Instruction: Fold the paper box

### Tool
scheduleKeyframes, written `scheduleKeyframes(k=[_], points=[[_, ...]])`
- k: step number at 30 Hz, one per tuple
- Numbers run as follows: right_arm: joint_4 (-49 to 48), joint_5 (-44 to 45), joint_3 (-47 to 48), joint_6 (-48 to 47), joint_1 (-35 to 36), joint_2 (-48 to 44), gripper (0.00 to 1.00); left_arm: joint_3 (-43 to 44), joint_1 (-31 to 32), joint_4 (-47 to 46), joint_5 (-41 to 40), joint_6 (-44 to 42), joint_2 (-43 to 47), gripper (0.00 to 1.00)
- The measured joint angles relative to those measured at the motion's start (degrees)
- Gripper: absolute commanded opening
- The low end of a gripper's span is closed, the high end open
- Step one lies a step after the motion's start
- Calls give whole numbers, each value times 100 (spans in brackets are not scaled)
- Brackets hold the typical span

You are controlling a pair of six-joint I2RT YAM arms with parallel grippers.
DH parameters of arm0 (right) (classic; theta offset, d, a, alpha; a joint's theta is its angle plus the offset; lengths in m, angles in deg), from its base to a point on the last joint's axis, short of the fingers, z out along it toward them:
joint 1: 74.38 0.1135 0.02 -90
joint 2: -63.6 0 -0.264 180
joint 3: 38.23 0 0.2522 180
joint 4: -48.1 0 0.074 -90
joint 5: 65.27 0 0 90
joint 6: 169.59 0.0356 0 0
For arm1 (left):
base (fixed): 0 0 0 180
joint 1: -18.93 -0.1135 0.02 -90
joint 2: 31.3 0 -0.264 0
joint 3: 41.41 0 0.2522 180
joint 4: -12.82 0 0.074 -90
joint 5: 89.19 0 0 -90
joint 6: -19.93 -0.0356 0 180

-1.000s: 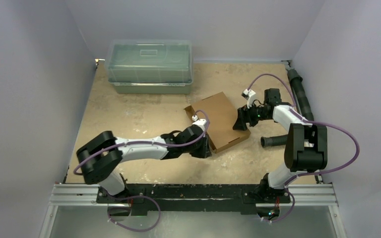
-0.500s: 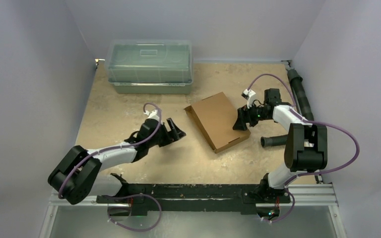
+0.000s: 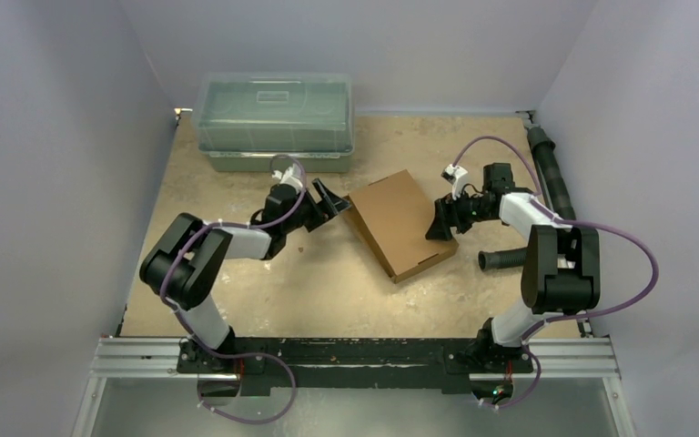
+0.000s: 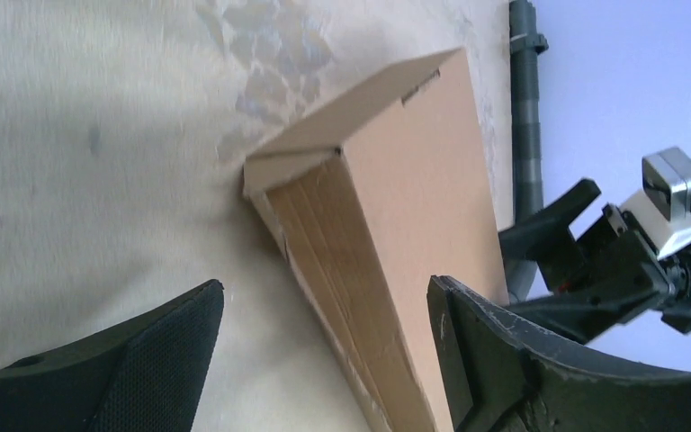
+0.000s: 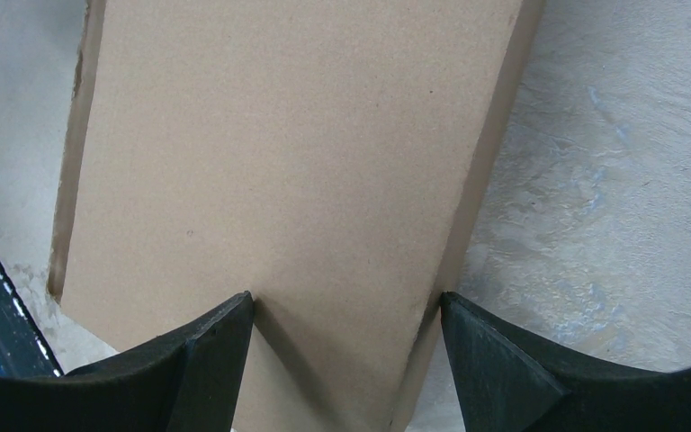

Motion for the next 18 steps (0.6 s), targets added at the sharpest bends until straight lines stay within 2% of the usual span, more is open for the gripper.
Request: scheduleKeyframes(k=[4, 7, 8, 11, 16, 18], points=[[4, 4, 4, 0, 11, 0, 77, 531, -68, 149, 7, -142, -369, 81], [20, 4, 4, 0, 50, 2, 78, 874, -68, 264, 24, -201, -616, 72], [26, 7, 4, 0, 66, 2, 78, 966, -68, 297, 46, -223, -697, 68], [33, 17, 4, 2, 85, 2, 77, 1191, -68, 433, 118, -249, -933, 41], [52, 28, 24, 13, 85, 11, 77, 1497, -94, 564, 295, -210, -1176, 13], [63, 50, 26, 28, 114, 11, 77, 1611, -72, 643, 306, -240, -1180, 6]])
